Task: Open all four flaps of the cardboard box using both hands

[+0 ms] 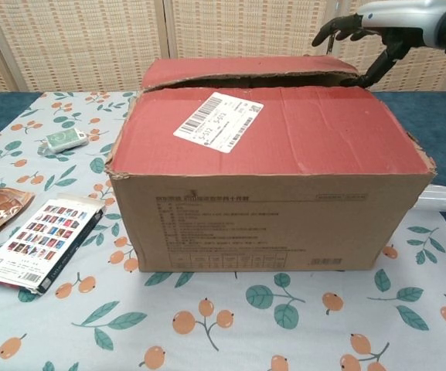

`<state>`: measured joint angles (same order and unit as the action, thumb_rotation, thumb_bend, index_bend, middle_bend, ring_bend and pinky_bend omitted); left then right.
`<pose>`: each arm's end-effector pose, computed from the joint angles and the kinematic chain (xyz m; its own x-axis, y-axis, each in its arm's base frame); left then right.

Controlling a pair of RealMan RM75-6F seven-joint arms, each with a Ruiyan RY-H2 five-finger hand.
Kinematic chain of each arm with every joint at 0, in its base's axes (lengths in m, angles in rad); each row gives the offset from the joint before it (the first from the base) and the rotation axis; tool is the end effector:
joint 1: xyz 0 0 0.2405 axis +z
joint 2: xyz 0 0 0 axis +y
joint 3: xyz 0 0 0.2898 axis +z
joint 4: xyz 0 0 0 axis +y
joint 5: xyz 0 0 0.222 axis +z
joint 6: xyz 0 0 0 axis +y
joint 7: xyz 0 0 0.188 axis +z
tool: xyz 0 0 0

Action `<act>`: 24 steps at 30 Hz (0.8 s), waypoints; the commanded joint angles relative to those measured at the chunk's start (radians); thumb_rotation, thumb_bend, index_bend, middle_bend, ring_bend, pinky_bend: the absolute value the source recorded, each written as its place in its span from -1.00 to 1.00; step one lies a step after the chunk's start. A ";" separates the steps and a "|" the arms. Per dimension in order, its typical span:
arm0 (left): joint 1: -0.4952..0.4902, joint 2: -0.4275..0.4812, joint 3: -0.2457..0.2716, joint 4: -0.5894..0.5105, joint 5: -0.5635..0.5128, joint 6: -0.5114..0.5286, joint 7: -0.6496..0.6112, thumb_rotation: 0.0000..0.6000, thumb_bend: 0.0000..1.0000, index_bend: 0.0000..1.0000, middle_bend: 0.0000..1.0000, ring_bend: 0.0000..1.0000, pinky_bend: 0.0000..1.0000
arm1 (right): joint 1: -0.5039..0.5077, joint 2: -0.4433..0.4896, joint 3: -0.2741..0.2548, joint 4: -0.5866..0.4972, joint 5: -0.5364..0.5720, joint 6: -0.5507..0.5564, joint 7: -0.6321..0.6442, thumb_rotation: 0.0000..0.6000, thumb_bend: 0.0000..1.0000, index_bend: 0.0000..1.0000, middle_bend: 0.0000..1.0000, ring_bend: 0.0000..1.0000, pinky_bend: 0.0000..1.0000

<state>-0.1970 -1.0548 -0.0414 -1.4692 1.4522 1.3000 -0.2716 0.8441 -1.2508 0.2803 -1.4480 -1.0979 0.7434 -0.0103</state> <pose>-0.3779 0.2700 0.1806 0.3300 0.1223 0.9360 0.9434 -0.0063 -0.3317 -0.1569 -0.4863 0.0736 0.3561 -0.2577 0.8982 -0.9077 -0.3236 0.2671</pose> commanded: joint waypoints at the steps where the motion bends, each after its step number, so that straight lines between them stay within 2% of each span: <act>1: 0.004 0.006 -0.002 0.006 -0.002 0.005 -0.024 1.00 -0.32 -0.87 -0.99 -1.00 -1.00 | 0.012 -0.001 0.013 0.003 0.014 0.009 -0.014 1.00 -0.16 -0.73 -1.00 -1.00 -1.00; 8: 0.000 0.011 -0.004 0.022 -0.004 -0.007 -0.061 1.00 -0.32 -0.87 -0.99 -1.00 -1.00 | 0.053 0.000 0.047 0.027 0.069 -0.004 -0.036 1.00 -0.16 -0.73 -1.00 -1.00 -1.00; 11: -0.012 0.016 -0.008 0.044 -0.025 -0.047 -0.097 1.00 -0.32 -0.87 -0.99 -1.00 -1.00 | 0.094 0.005 0.093 0.071 0.121 -0.029 -0.022 1.00 -0.16 -0.73 -1.00 -1.00 -1.00; 17: -0.021 0.023 -0.016 0.076 -0.041 -0.081 -0.183 1.00 -0.31 -0.87 -0.99 -1.00 -1.00 | 0.136 0.013 0.138 0.113 0.181 -0.037 -0.017 1.00 -0.16 -0.73 -1.00 -1.00 -1.00; 20: -0.027 0.024 -0.012 0.093 -0.038 -0.099 -0.211 1.00 -0.31 -0.86 -0.99 -1.00 -1.00 | 0.163 -0.002 0.153 0.167 0.218 -0.046 -0.017 1.00 -0.16 -0.73 -1.00 -1.00 -1.00; 24: -0.025 0.026 -0.016 0.109 -0.038 -0.096 -0.254 1.00 -0.31 -0.85 -0.99 -1.00 -1.00 | 0.225 -0.066 0.163 0.326 0.263 -0.100 -0.009 1.00 -0.16 -0.73 -1.00 -1.00 -1.00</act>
<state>-0.2230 -1.0303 -0.0551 -1.3675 1.4152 1.2018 -0.5106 1.0231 -1.2691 0.4313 -1.2252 -0.8675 0.6787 -0.0270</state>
